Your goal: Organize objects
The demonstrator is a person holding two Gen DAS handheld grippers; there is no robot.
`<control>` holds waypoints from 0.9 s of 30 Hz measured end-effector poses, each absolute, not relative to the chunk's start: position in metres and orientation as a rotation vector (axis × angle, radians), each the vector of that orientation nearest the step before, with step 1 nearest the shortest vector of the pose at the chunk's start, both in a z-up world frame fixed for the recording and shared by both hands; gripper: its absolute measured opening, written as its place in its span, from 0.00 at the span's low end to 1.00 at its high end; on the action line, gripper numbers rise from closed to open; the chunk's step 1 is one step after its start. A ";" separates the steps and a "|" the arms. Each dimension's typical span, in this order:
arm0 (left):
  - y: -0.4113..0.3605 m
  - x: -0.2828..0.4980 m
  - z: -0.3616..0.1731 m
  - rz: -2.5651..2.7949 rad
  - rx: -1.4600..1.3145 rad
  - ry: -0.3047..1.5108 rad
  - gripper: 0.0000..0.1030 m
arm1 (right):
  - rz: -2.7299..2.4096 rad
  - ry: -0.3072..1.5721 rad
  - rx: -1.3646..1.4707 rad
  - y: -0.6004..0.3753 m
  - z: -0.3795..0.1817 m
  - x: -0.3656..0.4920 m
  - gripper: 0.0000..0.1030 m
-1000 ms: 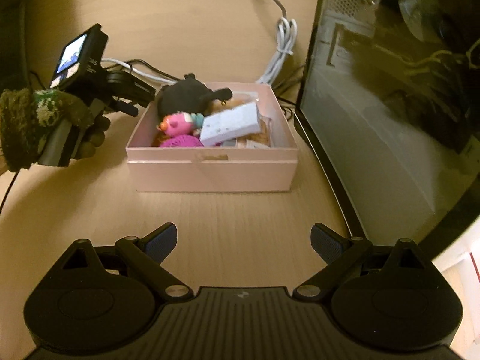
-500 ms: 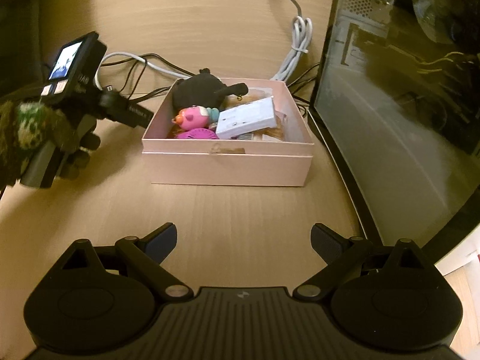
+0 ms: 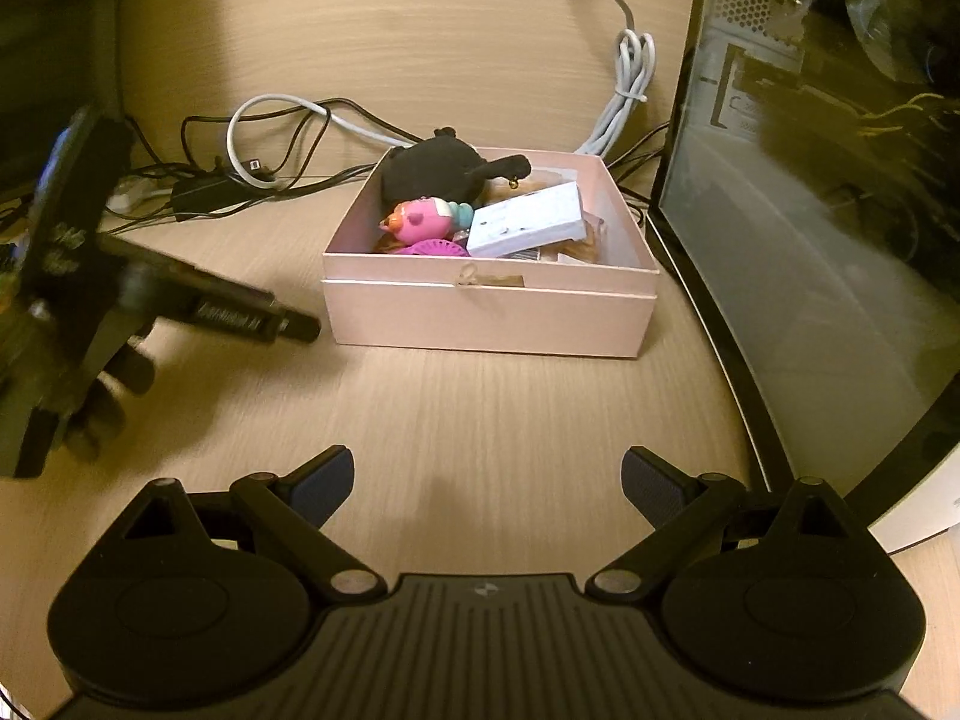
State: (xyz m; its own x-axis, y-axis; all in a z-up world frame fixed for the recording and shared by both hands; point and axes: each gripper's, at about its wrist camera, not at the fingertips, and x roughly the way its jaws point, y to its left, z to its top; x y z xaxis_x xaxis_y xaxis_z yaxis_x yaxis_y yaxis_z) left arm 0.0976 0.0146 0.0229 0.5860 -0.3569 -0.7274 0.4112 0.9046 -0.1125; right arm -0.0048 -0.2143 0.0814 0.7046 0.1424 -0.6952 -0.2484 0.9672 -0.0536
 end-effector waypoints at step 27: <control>0.174 -0.045 0.061 -0.079 -0.446 0.765 0.49 | 0.234 0.699 -0.590 0.023 0.075 0.182 0.45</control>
State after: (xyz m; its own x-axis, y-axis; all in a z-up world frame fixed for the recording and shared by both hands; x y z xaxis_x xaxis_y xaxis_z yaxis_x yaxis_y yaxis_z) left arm -0.0454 0.1737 0.0608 0.7229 -0.2291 -0.6518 -0.0904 0.9039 -0.4181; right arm 0.1815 0.0231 0.0754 0.7479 0.0091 -0.6638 -0.3919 0.8131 -0.4304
